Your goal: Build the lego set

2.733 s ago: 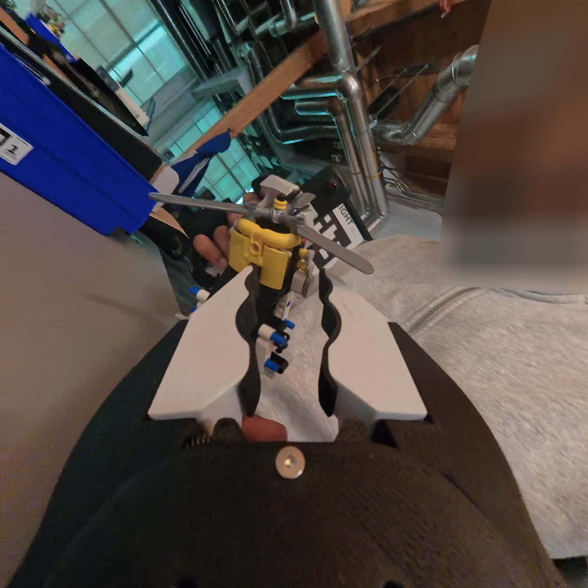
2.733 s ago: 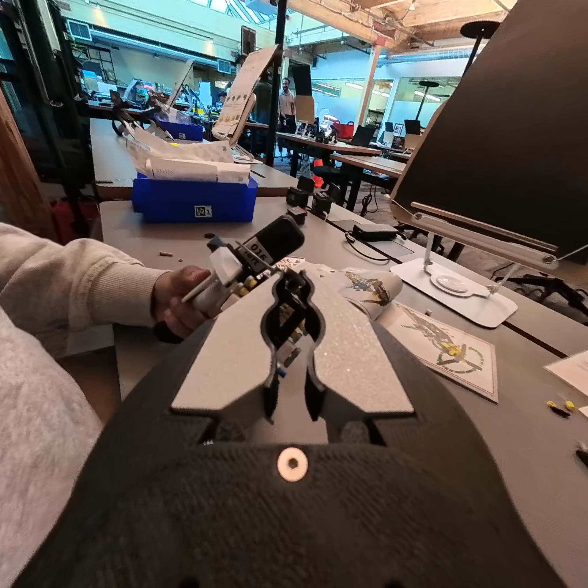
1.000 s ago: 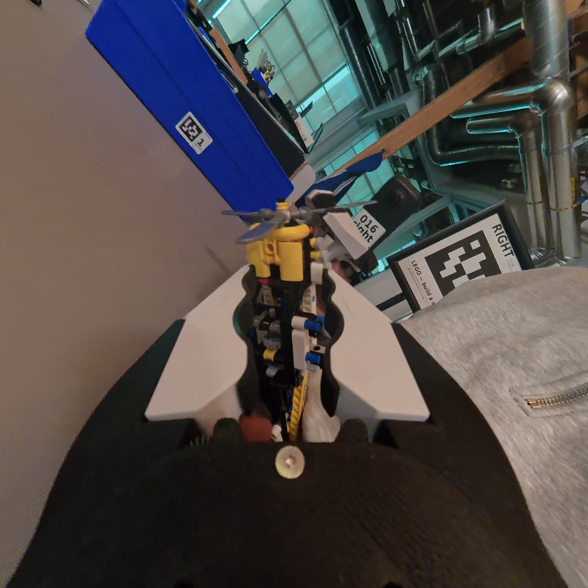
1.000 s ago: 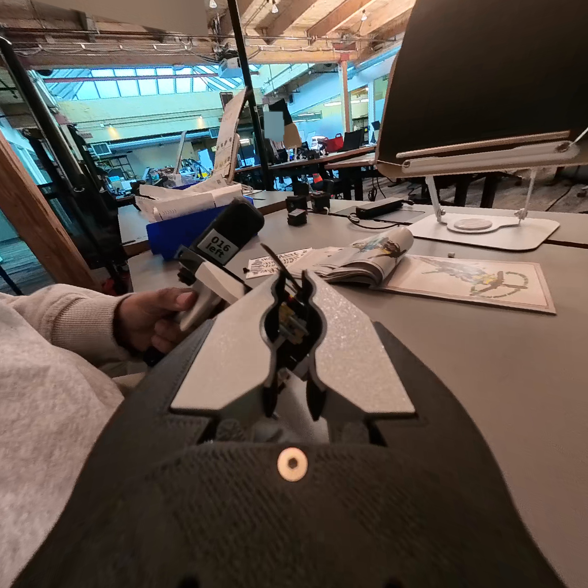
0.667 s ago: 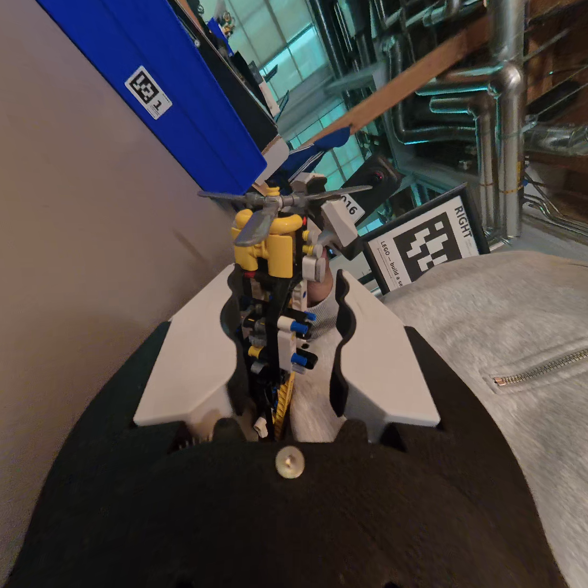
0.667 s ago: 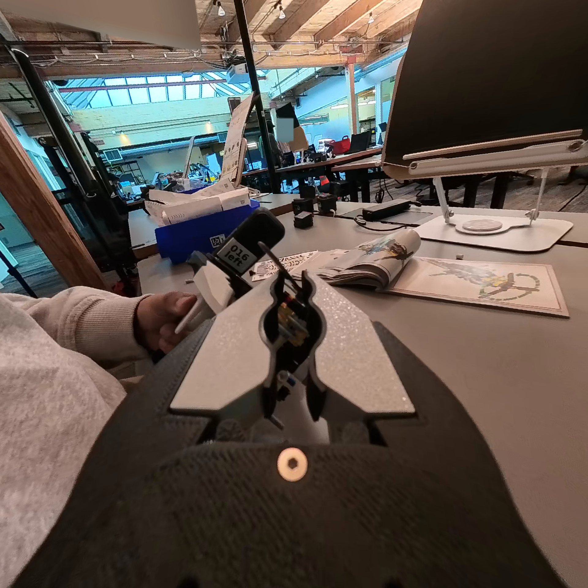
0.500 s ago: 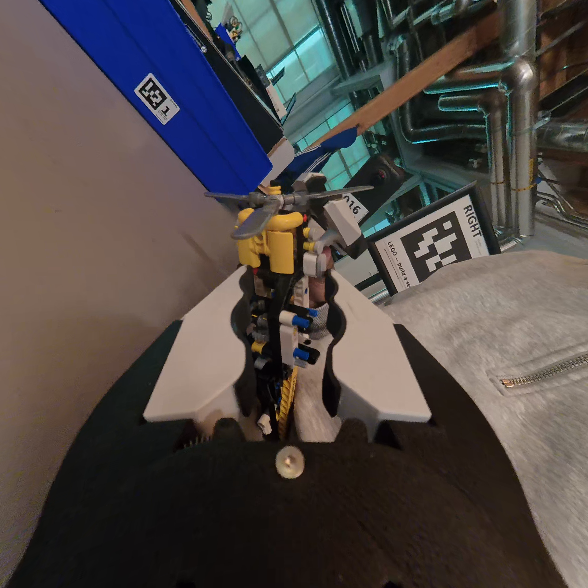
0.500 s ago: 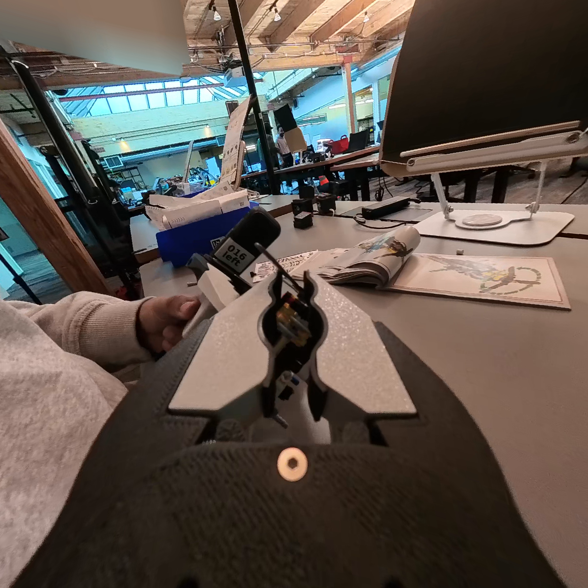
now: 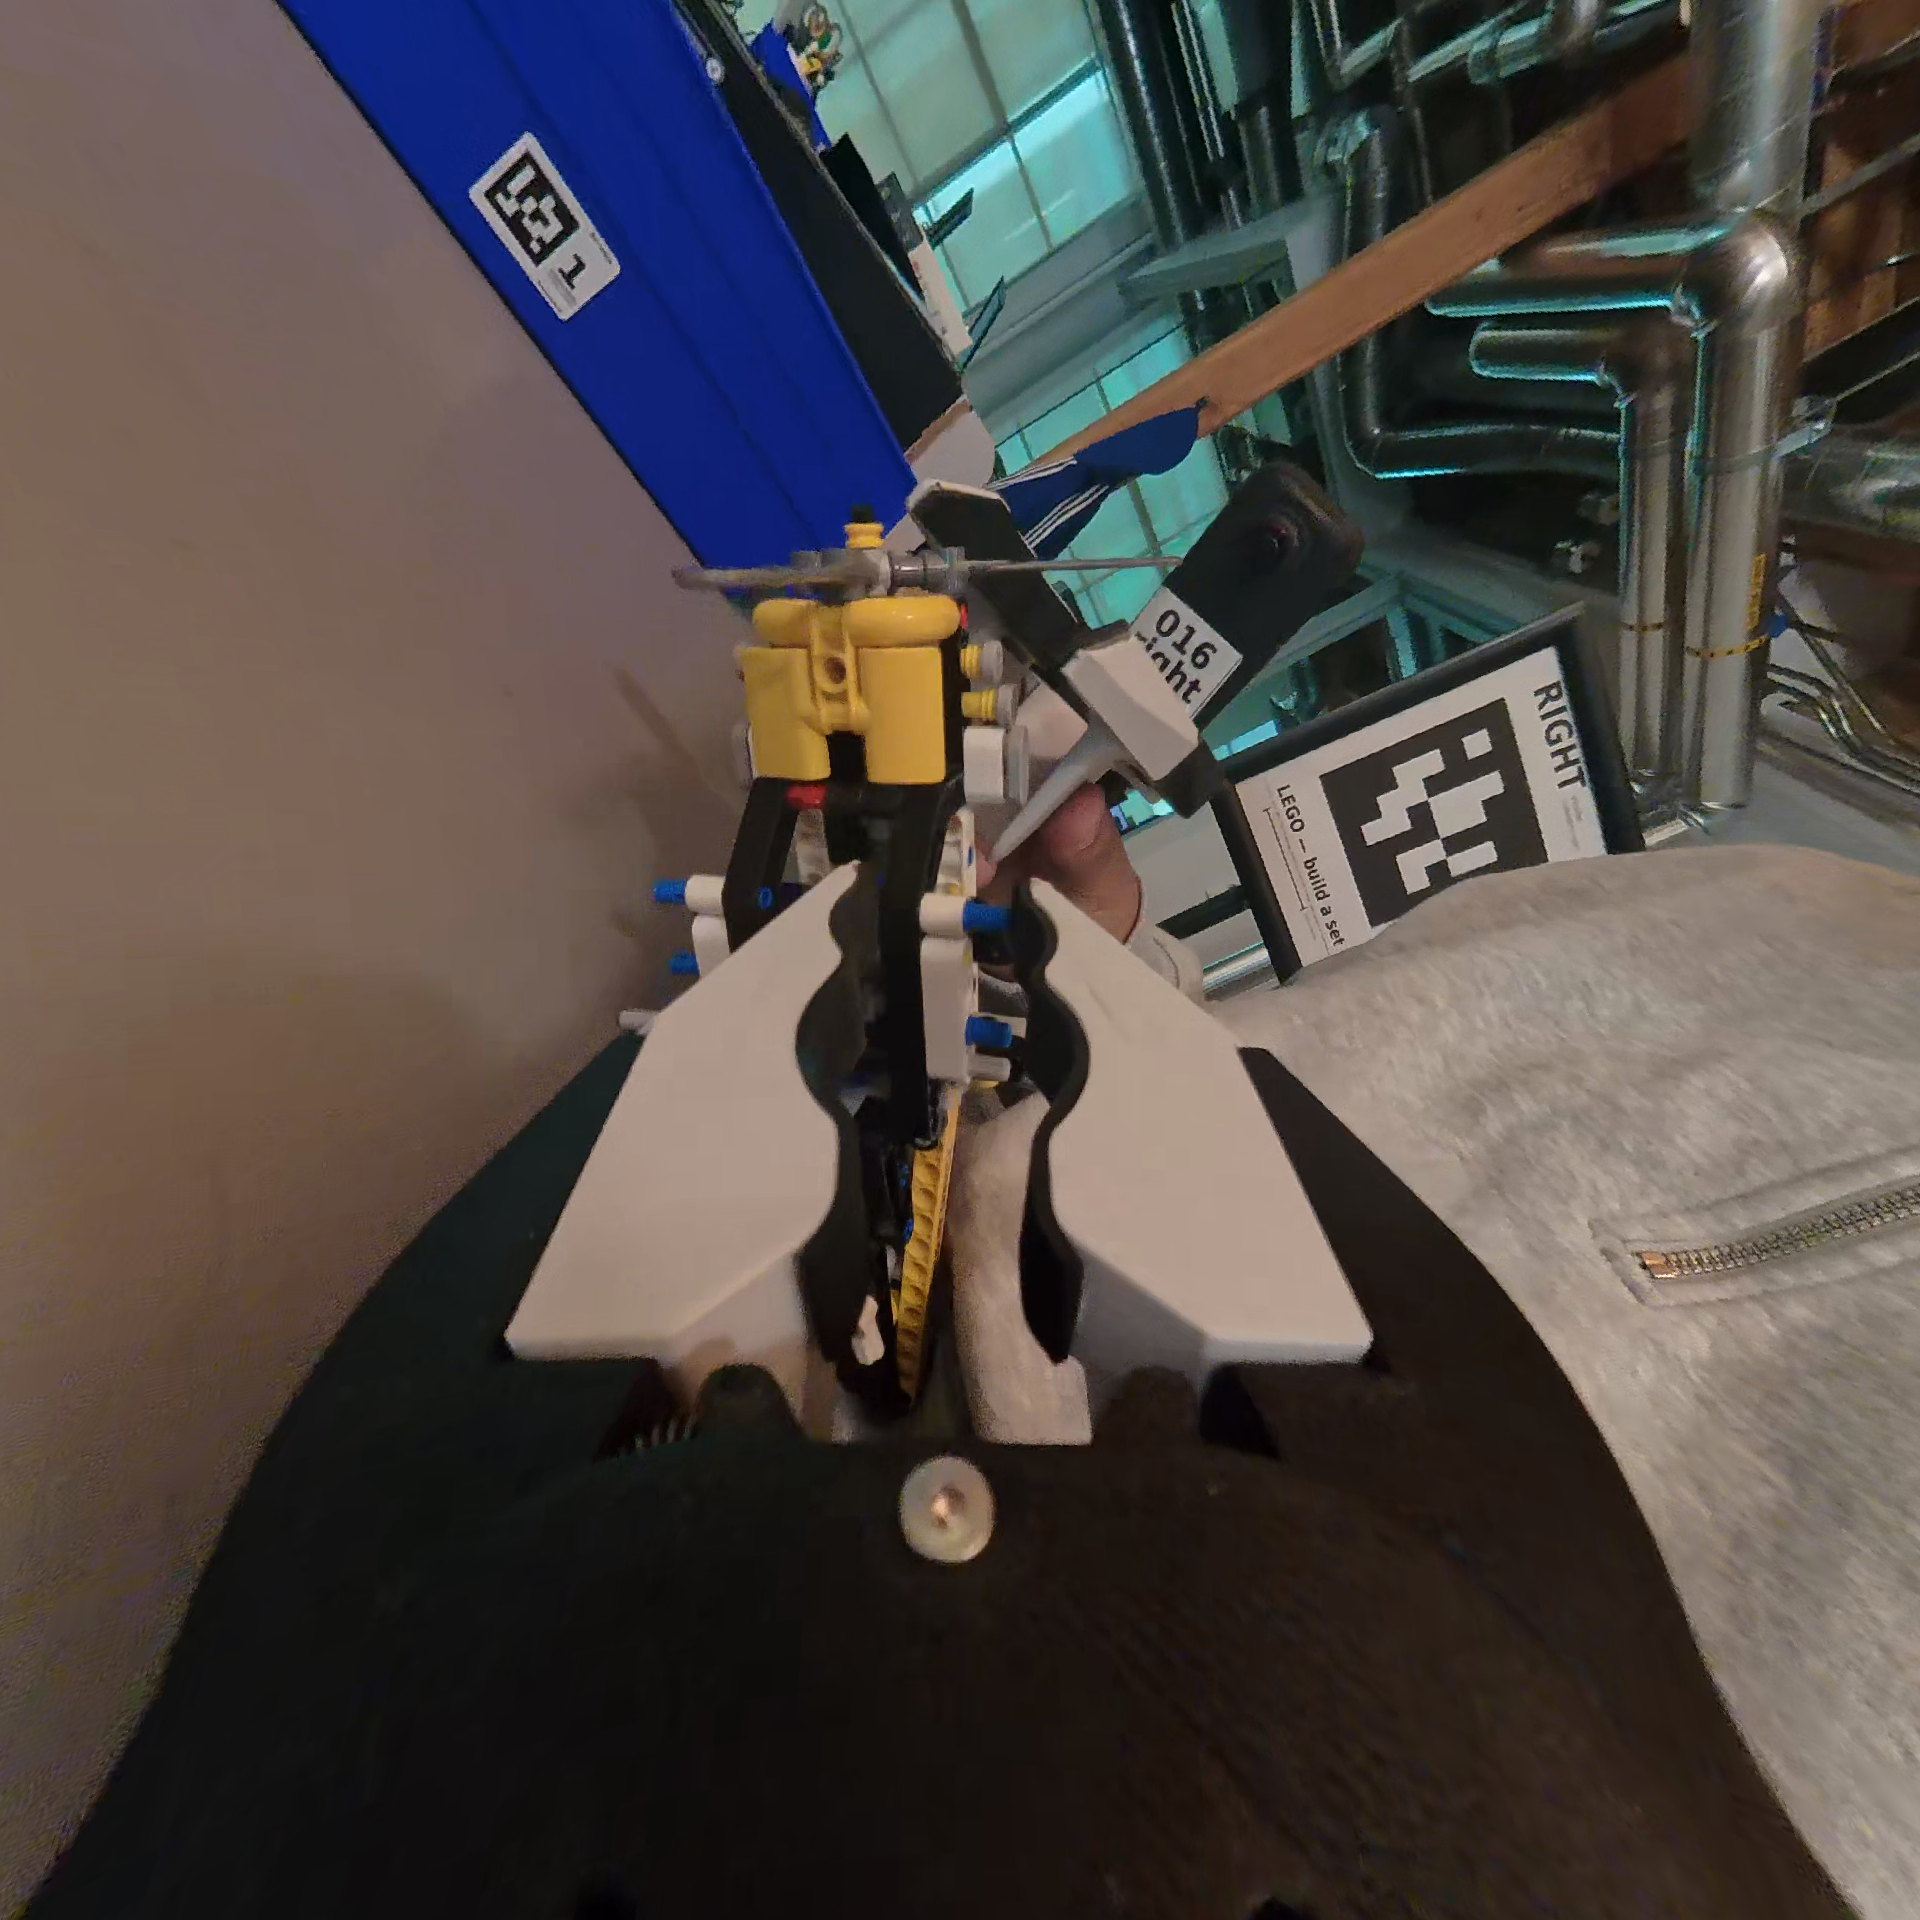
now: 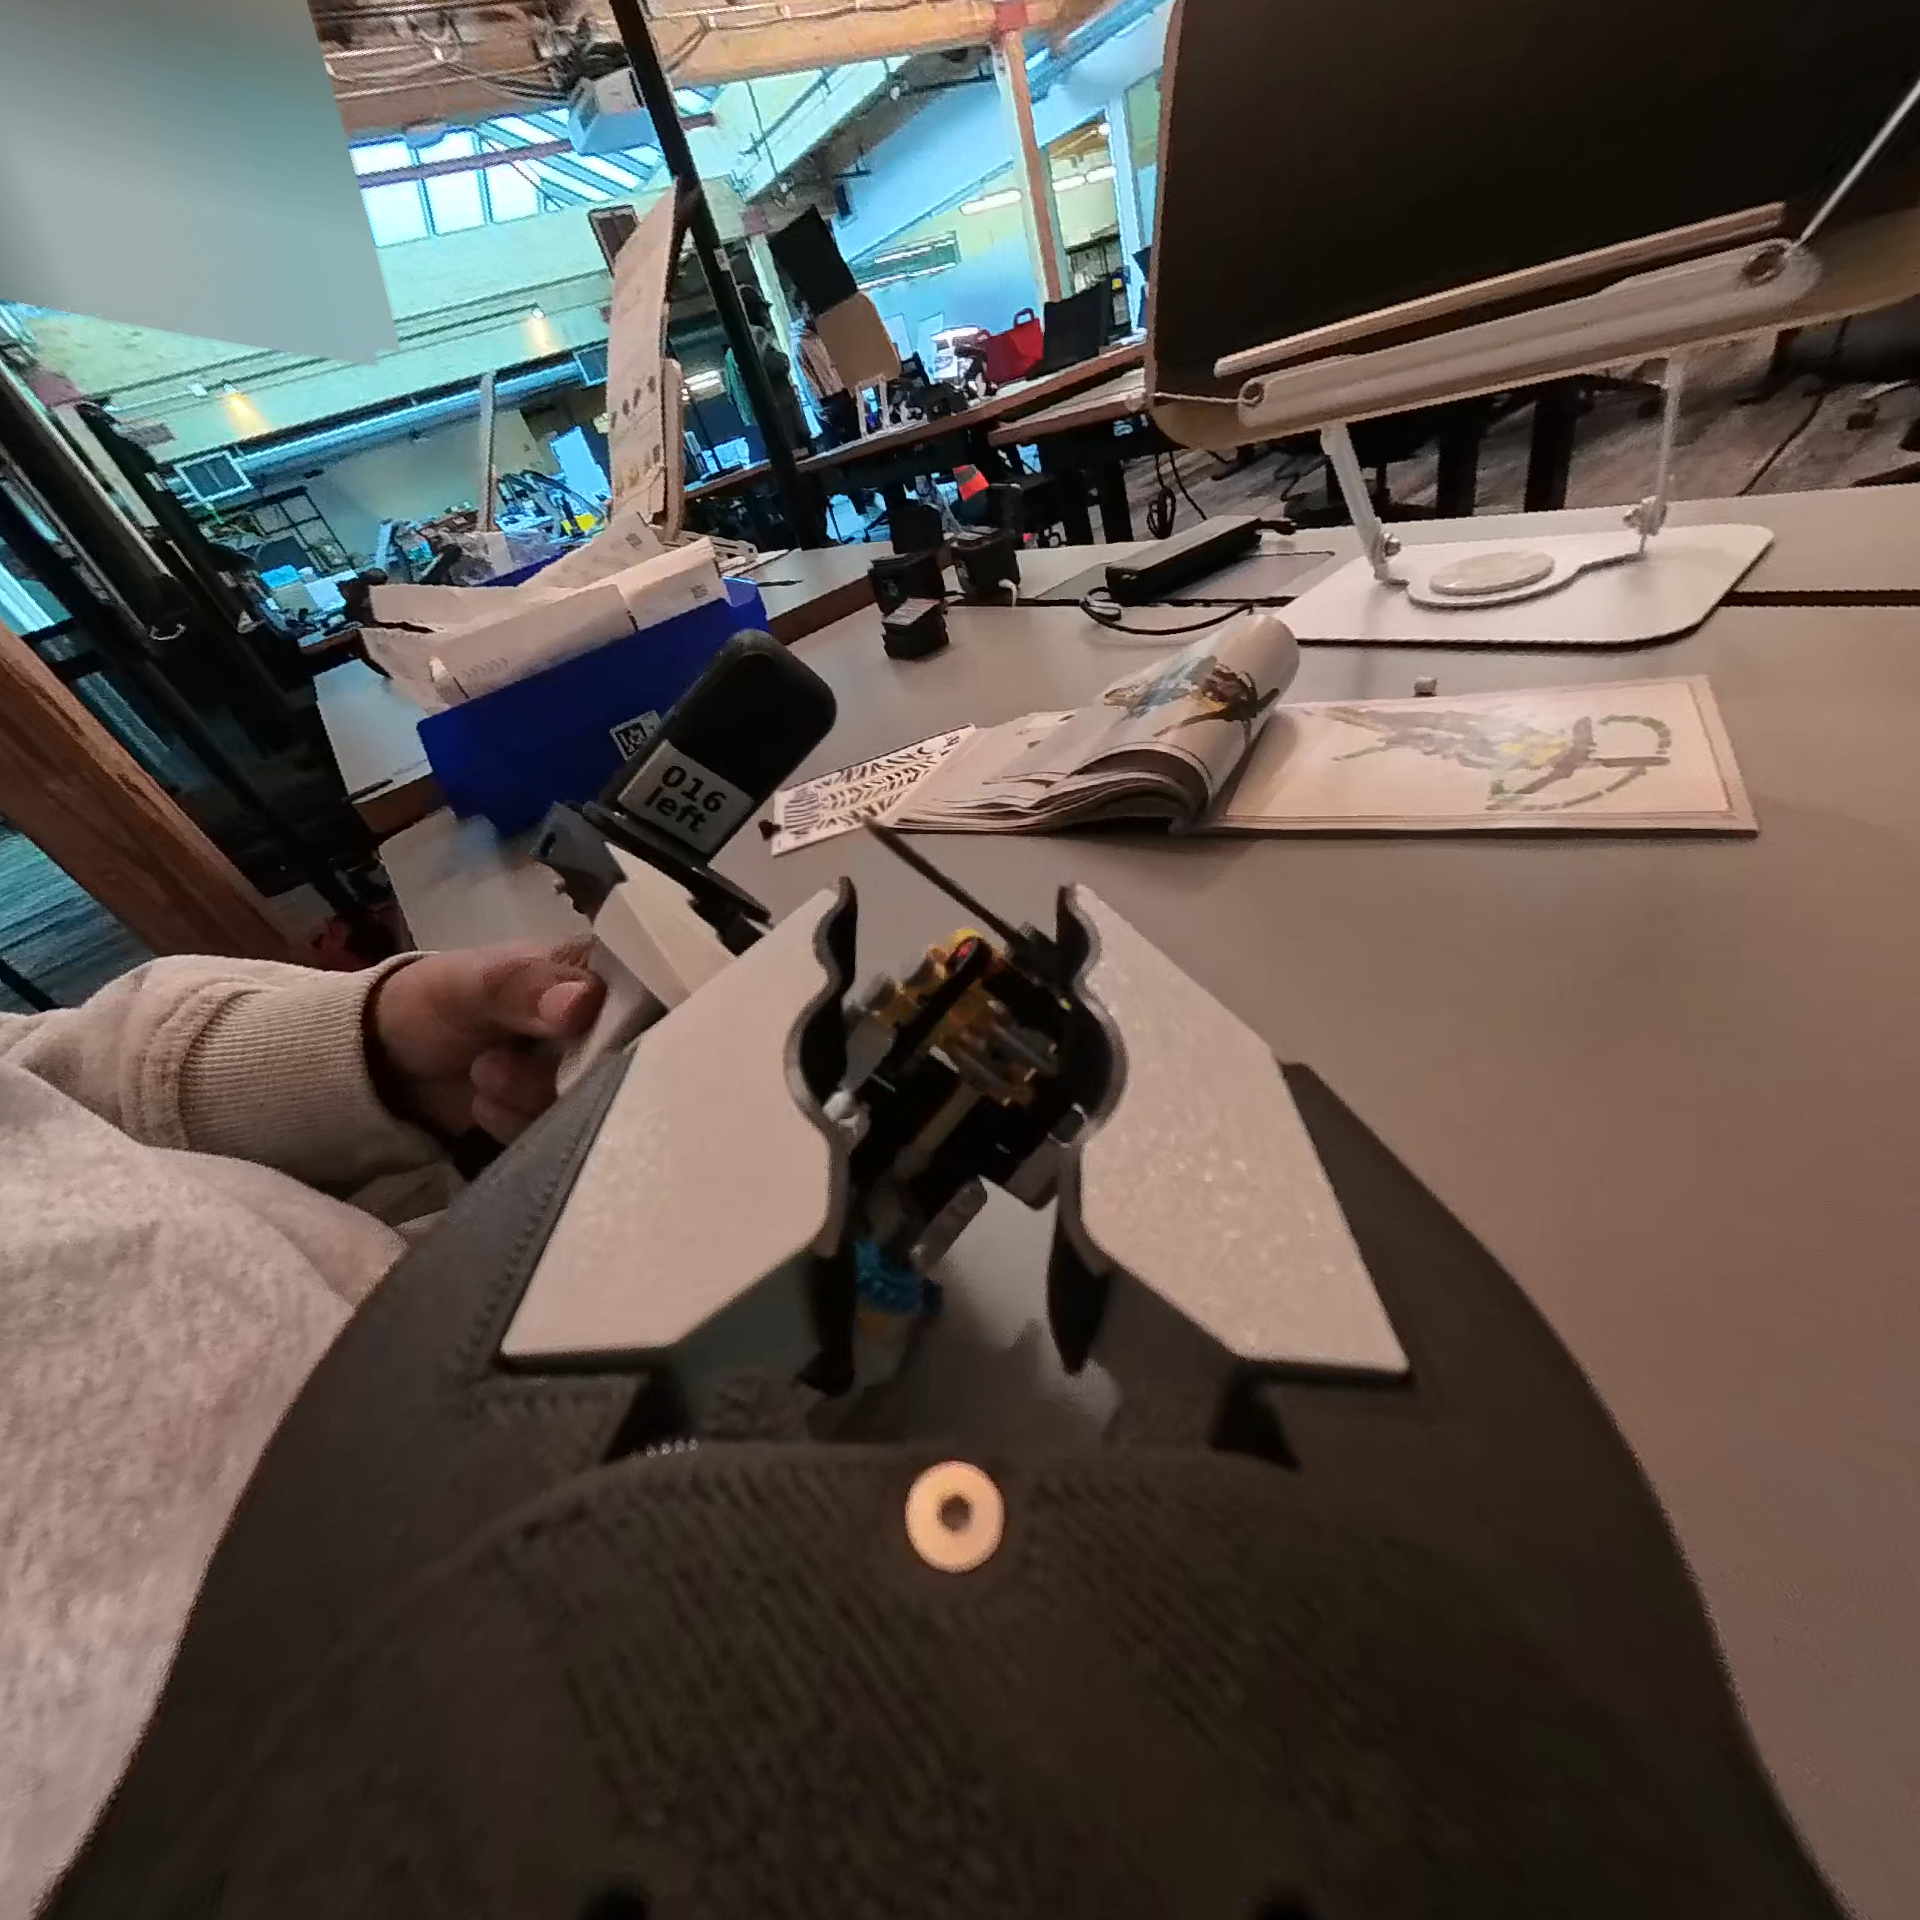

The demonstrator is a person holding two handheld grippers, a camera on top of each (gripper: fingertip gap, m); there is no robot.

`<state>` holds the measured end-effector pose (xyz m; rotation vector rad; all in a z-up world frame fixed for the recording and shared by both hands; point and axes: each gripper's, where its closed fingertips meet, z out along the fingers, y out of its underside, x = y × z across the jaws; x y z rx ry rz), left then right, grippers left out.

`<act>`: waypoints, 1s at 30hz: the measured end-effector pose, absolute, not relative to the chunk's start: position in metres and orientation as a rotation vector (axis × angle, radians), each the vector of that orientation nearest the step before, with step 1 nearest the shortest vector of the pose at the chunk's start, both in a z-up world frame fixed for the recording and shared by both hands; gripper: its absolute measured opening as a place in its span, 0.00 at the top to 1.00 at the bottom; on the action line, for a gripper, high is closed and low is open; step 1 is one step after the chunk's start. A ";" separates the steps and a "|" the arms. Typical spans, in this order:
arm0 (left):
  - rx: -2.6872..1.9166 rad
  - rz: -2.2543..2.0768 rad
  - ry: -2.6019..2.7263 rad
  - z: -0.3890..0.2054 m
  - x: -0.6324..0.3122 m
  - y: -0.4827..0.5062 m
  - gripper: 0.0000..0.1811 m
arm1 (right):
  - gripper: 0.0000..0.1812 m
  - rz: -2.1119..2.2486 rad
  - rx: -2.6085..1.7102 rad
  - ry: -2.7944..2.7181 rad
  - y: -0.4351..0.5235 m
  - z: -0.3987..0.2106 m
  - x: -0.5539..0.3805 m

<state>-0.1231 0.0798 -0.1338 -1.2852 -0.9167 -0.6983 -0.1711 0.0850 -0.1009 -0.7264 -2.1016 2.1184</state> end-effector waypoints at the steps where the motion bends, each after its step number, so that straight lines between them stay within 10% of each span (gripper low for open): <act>1: -1.281 -0.709 -0.917 -0.134 -0.122 0.081 0.87 | 0.79 2.112 -0.736 -2.102 0.086 -0.102 -0.171; 8: -1.282 -0.714 -0.936 -0.134 -0.122 0.086 0.87 | 0.65 2.030 -1.013 -2.077 0.115 -0.110 -0.171; 30: -1.231 -0.724 -0.995 -0.138 -0.132 0.096 0.85 | 0.75 2.058 -1.577 -2.140 0.095 -0.159 -0.138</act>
